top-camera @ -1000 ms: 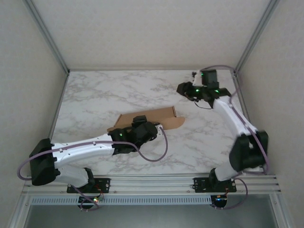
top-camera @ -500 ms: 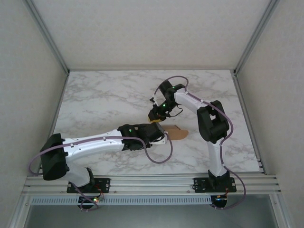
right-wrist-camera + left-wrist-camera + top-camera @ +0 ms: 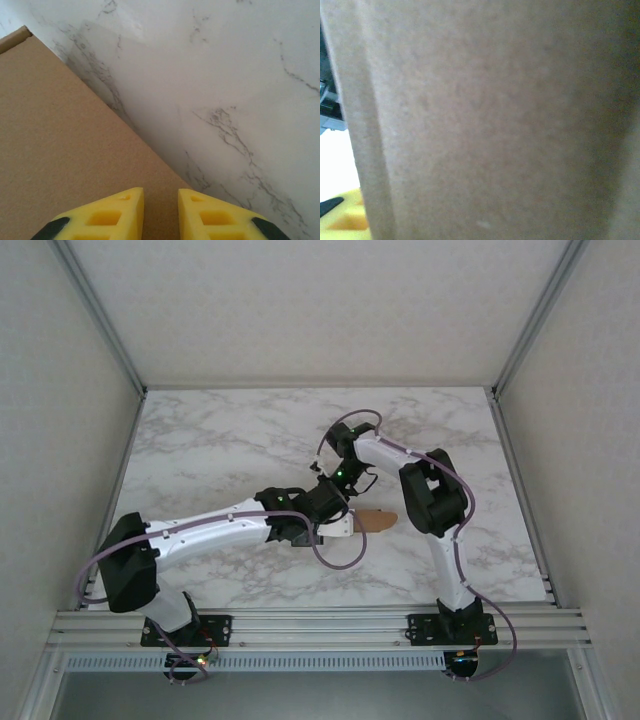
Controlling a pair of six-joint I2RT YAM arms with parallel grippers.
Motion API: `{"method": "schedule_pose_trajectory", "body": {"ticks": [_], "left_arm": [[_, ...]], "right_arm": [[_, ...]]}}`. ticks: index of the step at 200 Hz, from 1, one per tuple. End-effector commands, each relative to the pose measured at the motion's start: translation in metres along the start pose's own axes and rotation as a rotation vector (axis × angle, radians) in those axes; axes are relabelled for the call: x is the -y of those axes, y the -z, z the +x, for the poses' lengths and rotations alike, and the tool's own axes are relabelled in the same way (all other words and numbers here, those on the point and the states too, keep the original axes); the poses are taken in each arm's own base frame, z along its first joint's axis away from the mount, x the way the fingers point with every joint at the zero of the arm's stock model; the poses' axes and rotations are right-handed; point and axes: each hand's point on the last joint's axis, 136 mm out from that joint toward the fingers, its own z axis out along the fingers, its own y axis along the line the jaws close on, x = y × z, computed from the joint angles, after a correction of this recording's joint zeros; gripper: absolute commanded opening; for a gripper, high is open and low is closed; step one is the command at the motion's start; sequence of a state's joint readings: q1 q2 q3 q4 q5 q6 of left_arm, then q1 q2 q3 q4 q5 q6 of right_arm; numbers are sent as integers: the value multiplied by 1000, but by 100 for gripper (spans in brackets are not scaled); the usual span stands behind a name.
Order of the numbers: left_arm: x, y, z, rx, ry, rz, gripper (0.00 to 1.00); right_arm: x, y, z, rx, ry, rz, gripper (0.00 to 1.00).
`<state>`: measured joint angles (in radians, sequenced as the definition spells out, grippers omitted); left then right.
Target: Fold the paper box
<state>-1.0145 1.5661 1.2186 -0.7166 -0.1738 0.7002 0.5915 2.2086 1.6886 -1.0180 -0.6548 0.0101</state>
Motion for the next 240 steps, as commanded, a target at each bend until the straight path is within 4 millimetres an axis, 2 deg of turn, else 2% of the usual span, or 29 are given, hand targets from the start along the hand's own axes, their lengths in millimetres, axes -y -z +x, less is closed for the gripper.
{"method": "schedule_pose_trajectory", "body": {"ticks": [1, 24, 56, 98, 108, 128, 163, 205, 240], "left_arm": [[-28, -5, -12, 40, 33, -71, 54], [-35, -11, -11, 38, 47, -93, 59], [-49, -12, -15, 63, 71, -146, 80], [-66, -7, -16, 70, 72, -220, 91], [-67, -4, -16, 77, 75, -226, 99], [-68, 4, -19, 99, 82, -232, 100], [-58, 13, -19, 108, 69, -263, 100], [-62, 40, -25, 161, 73, -351, 100], [-62, 58, -29, 194, 69, -405, 100]], "right_arm": [[-5, -15, 26, -115, -21, 9, 24], [-6, -18, 28, -124, -18, 8, 24], [-6, -21, 29, -132, -13, 20, 25], [-3, -18, 24, -112, -2, 49, 26], [-2, -17, 24, -108, -1, 57, 26], [-2, -12, 22, -89, 8, 77, 27], [-8, 2, 19, -6, 40, 105, 26], [-8, 14, 20, 72, 67, 151, 26], [-19, 27, 18, 144, 103, 157, 26]]}}
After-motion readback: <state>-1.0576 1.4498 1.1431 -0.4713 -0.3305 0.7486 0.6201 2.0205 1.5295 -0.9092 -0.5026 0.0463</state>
